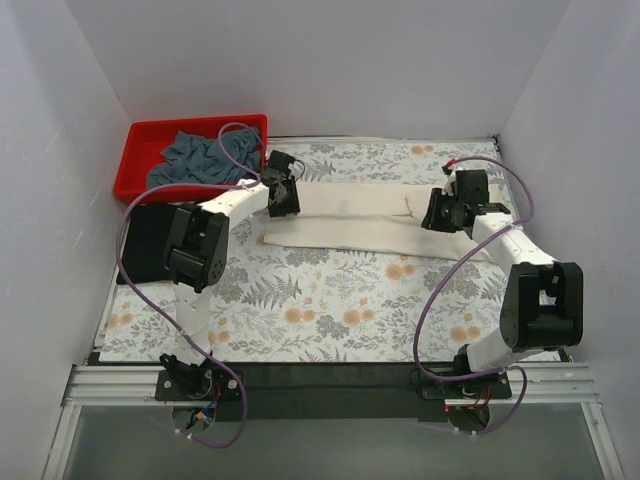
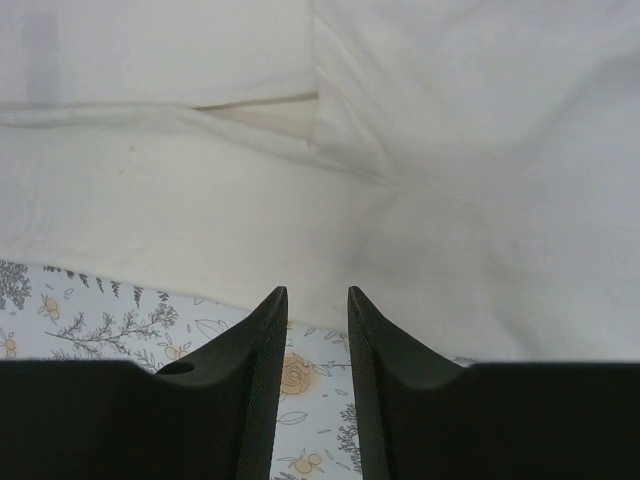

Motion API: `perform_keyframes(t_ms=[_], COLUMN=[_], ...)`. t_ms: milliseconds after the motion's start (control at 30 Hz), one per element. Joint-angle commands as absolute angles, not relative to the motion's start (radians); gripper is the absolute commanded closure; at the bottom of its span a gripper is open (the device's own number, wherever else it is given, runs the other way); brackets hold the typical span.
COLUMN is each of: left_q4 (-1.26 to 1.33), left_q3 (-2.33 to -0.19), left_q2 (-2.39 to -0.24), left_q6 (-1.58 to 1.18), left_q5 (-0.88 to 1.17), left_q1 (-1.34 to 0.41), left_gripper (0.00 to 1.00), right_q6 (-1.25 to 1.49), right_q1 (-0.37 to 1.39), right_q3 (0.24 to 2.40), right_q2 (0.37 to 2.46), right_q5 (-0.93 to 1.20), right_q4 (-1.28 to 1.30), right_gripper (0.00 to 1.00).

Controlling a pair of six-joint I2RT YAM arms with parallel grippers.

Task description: Fold and stack the t-shirts

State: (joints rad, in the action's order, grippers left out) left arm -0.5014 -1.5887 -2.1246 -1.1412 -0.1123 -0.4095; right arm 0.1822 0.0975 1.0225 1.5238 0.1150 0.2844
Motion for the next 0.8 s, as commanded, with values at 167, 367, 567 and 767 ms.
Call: perform_keyframes(t_ms=[167,367,567,767], left_q4=[-0.531,-0.492,-0.505,-0.598], left_q3=[-1.542,-1.387,-1.313,-1.189], left_q2=[-1.982,-1.907,-1.947,-1.905], left_q6=[-1.132,-1.111,-1.095,-1.101], left_q5=[-0.091,-0.015,-0.018,-0.077], left_q1=[-0.373,-0.374,-0.376,-0.332], left_gripper=[0.54,0.52,0.56,0.78], right_q6=[0.302,0.377,0.416,0.416], right_q1=[-0.123,-0.262,-0.337,-0.468], right_q3=[0.928,0.871,0.813,0.81], right_q2=[1.439,1.448,1.522,1.611], right_q5=[0.172,0.163,0.058,0.012], right_q4=[0.275,0.264,0.166,0.135], right_gripper=[0.66,0.66,0.67,0.68])
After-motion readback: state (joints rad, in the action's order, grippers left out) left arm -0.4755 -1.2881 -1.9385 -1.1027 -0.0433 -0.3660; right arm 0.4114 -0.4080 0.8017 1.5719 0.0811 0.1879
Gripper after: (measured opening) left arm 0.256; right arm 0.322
